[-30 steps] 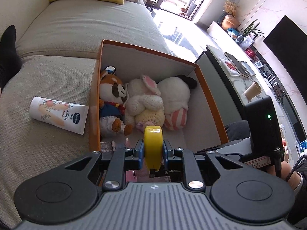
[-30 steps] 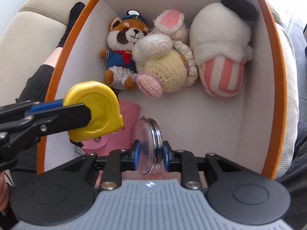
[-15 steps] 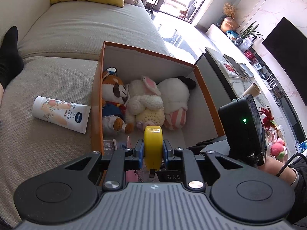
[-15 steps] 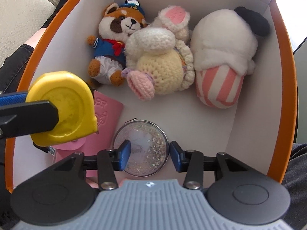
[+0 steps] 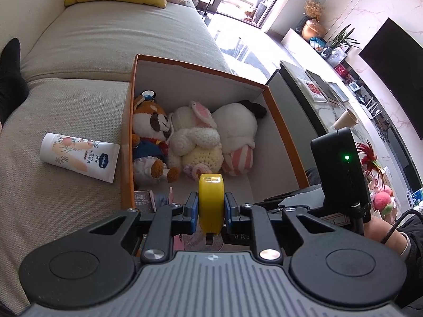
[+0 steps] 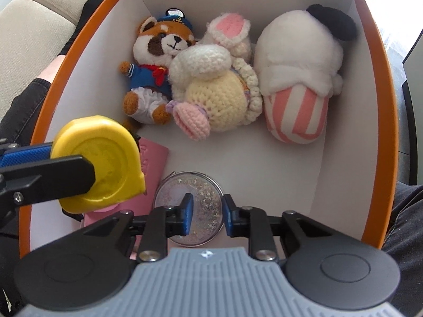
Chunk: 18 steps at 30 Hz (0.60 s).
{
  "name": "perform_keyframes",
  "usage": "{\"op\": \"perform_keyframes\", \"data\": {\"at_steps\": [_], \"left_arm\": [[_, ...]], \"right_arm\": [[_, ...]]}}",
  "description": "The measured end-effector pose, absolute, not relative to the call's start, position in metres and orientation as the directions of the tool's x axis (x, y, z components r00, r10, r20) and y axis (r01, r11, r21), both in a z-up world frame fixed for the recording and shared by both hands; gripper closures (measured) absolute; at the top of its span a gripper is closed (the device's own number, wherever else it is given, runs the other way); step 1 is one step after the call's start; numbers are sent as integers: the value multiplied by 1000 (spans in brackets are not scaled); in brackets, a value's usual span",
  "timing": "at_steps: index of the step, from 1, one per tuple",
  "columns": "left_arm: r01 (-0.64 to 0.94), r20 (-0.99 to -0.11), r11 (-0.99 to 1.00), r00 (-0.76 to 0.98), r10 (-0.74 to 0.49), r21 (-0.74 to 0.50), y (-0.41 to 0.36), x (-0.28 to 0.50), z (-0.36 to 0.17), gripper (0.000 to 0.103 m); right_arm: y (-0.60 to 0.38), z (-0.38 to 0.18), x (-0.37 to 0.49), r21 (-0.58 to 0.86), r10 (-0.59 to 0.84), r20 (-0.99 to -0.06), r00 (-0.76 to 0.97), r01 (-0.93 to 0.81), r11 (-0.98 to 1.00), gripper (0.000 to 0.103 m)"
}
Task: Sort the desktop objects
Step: 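Lower both items into the box and open both tools to release them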
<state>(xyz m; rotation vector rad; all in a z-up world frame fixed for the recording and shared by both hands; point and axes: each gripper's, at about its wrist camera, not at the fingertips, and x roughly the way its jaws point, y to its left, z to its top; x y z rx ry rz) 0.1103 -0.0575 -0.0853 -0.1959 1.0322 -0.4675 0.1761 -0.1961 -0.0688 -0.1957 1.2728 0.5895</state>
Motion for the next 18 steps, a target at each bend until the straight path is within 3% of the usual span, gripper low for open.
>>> {"op": "perform_keyframes", "data": {"at_steps": [11, 18], "left_arm": [[371, -828, 879, 356, -433, -300, -88, 114, -99, 81], [454, -894, 877, 311, -323, -159, -123, 111, -122, 81]], "right_arm": [[-214, -6, 146, -56, 250, -898, 361, -659, 750, 78], [-214, -13, 161, -208, 173, -892, 418, -718, 664, 80]]}}
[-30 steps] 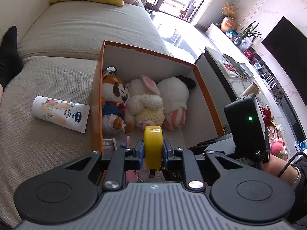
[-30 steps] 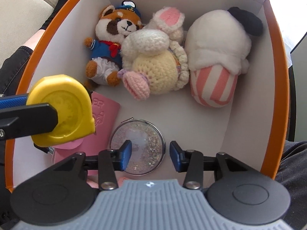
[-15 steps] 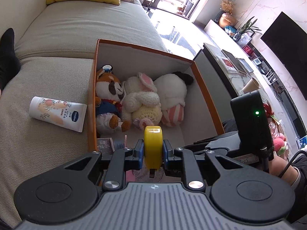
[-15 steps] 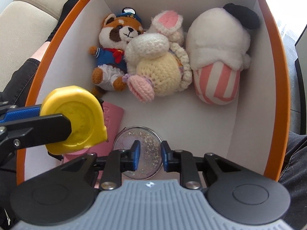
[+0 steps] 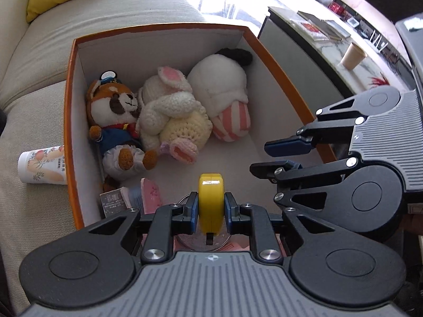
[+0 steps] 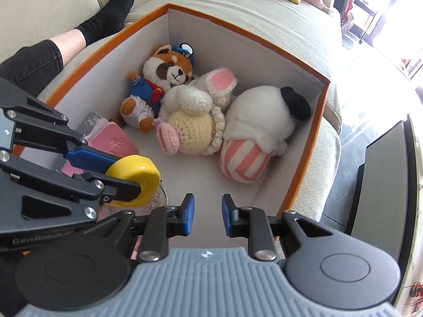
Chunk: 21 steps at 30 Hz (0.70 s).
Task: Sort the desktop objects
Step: 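Lower both items into the box and open both tools to release them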
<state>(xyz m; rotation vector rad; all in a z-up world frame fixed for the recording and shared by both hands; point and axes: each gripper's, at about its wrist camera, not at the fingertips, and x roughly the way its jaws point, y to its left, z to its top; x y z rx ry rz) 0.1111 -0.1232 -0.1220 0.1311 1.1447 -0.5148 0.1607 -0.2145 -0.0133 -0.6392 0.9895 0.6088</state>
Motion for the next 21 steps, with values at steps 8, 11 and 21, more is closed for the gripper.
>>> {"op": "perform_keyframes", "data": {"at_steps": [8, 11, 21], "left_arm": [[461, -894, 858, 251, -370, -226, -124, 118, -130, 81], [446, -891, 855, 227, -394, -265, -121, 123, -132, 81], [356, -879, 854, 148, -453, -380, -105, 136, -150, 79]], "right_arm": [[-202, -26, 159, -319, 140, -876, 461, -773, 548, 77], [-202, -28, 158, -328, 138, -876, 462, -781, 531, 75], [-199, -34, 154, -280, 180, -888, 424, -808, 519, 66]]}}
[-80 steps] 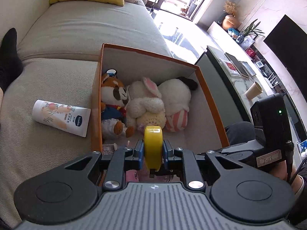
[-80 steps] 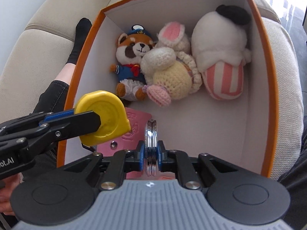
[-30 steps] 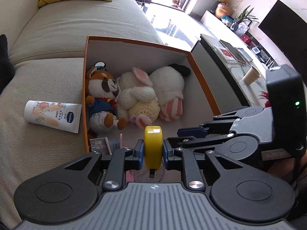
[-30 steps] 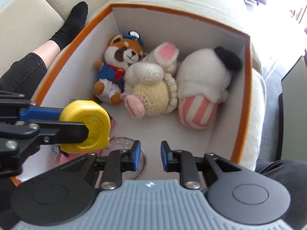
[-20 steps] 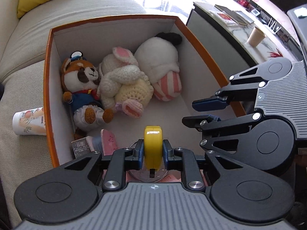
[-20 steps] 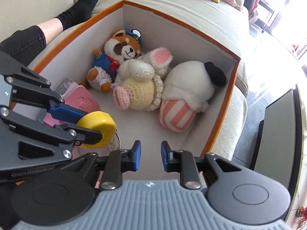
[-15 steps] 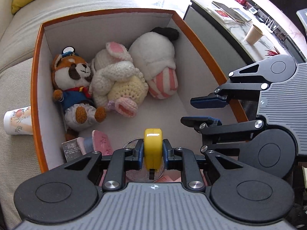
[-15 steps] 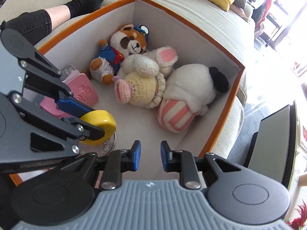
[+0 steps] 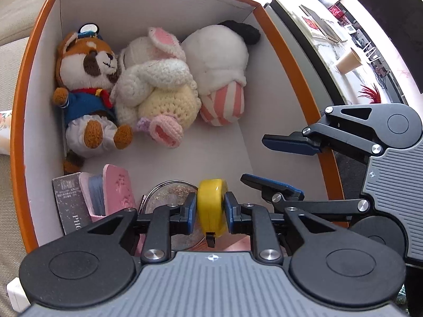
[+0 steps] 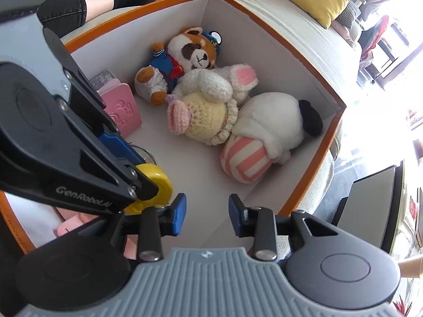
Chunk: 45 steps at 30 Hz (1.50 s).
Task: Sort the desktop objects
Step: 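Lower both items into the box and open both tools to release them, then lift both tools out of the box toward the sofa cushion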
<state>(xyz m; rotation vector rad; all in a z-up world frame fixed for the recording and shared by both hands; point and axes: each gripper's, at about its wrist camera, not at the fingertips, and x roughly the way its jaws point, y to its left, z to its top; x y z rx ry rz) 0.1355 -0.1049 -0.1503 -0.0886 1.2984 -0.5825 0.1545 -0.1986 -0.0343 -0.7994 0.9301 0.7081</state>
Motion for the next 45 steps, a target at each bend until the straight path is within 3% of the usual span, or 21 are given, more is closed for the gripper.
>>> {"op": "perform_keyframes", "data": {"at_steps": [12, 29, 45], "left_arm": [[368, -872, 853, 180, -455, -370, -101, 130, -143, 72], [389, -812, 849, 319, -489, -358, -72, 102, -97, 72], [291, -760, 904, 495, -422, -313, -5, 75, -62, 71]], "right_arm": [[-196, -37, 152, -258, 194, -892, 409, -812, 523, 63], [-198, -27, 154, -180, 244, -917, 316, -874, 452, 62], [-188, -30, 156, -114, 223, -953, 204, -926, 361, 56]]}}
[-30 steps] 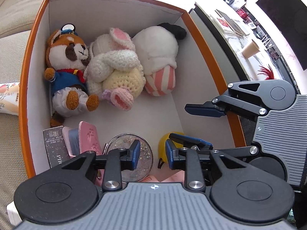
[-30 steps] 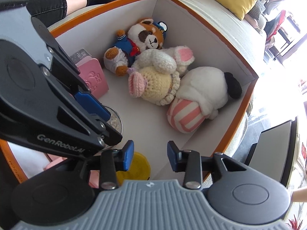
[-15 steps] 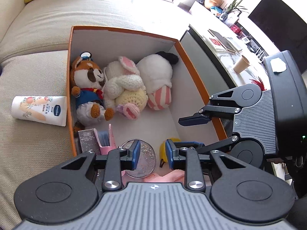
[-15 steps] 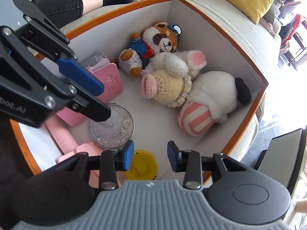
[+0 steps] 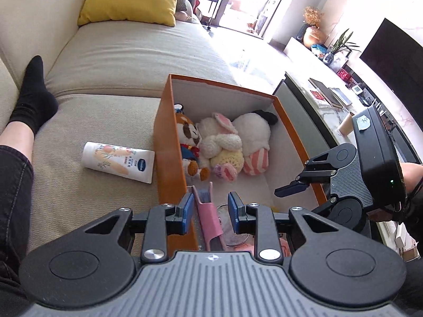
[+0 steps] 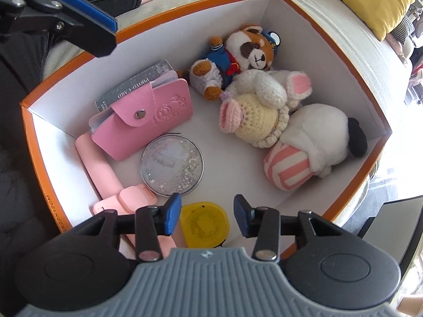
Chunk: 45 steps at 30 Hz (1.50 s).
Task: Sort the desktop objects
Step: 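Lift both tools out of the box toward the sofa cushion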
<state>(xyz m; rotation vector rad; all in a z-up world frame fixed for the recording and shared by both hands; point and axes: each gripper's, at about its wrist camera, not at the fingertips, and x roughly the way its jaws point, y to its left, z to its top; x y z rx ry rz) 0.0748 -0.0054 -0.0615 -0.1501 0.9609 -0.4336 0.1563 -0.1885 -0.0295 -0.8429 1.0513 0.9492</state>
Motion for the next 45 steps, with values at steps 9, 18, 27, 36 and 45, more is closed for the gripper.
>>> {"op": "perform_keyframes", "data": {"at_steps": [9, 18, 27, 36, 45], "left_arm": [[267, -773, 903, 469, -428, -337, 3, 75, -77, 71], [272, -775, 897, 455, -438, -348, 0, 76, -83, 71], [265, -778, 899, 453, -435, -348, 3, 75, -84, 71], [253, -784, 902, 447, -430, -351, 4, 77, -88, 71], [231, -792, 914, 457, -404, -334, 10, 72, -83, 71]], "right_arm": [[-178, -43, 157, -43, 208, -970, 126, -930, 364, 50], [-169, -66, 162, -114, 23, -992, 124, -959, 259, 44], [-159, -95, 161, -94, -77, -994, 81, -979, 183, 51], [-155, -60, 151, -100, 43, -993, 107, -984, 150, 51], [-119, -66, 131, -77, 90, -993, 81, -996, 49, 51]]}}
